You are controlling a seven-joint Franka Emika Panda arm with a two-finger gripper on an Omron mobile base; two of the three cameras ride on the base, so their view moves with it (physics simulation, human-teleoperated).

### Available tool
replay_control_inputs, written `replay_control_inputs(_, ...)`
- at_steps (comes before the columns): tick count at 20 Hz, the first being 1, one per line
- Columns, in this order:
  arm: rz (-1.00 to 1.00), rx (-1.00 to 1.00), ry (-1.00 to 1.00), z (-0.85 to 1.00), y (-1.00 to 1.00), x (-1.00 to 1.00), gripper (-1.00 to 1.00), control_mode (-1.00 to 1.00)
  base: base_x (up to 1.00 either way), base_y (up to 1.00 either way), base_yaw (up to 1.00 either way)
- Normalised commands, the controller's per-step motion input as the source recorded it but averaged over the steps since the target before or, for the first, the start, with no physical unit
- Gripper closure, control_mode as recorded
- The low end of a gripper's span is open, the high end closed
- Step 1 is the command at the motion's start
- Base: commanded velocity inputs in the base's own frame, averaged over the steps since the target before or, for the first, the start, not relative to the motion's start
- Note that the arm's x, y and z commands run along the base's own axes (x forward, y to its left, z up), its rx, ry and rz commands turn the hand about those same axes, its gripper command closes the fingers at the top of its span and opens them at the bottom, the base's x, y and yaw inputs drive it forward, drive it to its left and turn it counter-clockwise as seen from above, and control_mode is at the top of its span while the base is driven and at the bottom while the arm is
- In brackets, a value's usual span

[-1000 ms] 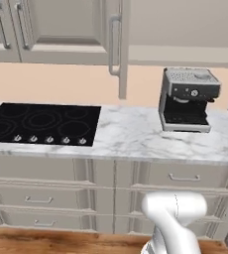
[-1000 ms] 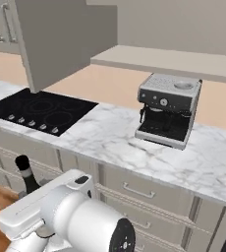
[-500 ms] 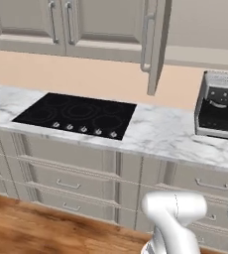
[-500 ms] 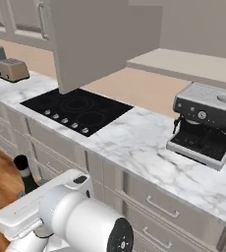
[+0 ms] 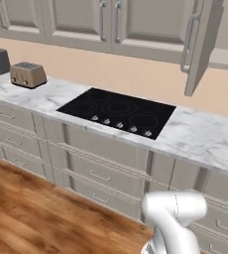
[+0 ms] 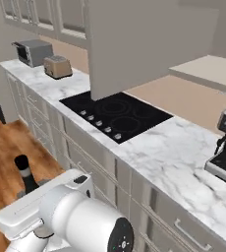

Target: Open the cabinet directly in front. Then move the wine and the mug to the dining counter with the jar on it.

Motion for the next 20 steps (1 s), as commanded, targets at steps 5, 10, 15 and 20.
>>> replay_control_inputs(5,0.00,0.00,0.00,0.00,0.00,0.00,1.00,1.00,0.00,0.51,0.39)
replay_control_inputs(10,0.00,0.00,0.00,0.00,0.00,0.00,1.00,1.00,0.00,0.49,0.41)
replay_control_inputs(15,0.00,0.00,0.00,0.00,0.00,0.00,1.00,1.00,0.00,0.57,0.40)
replay_control_inputs(20,0.00,0.00,0.00,0.00,0.00,0.00,1.00,1.00,0.00,0.62,0.38)
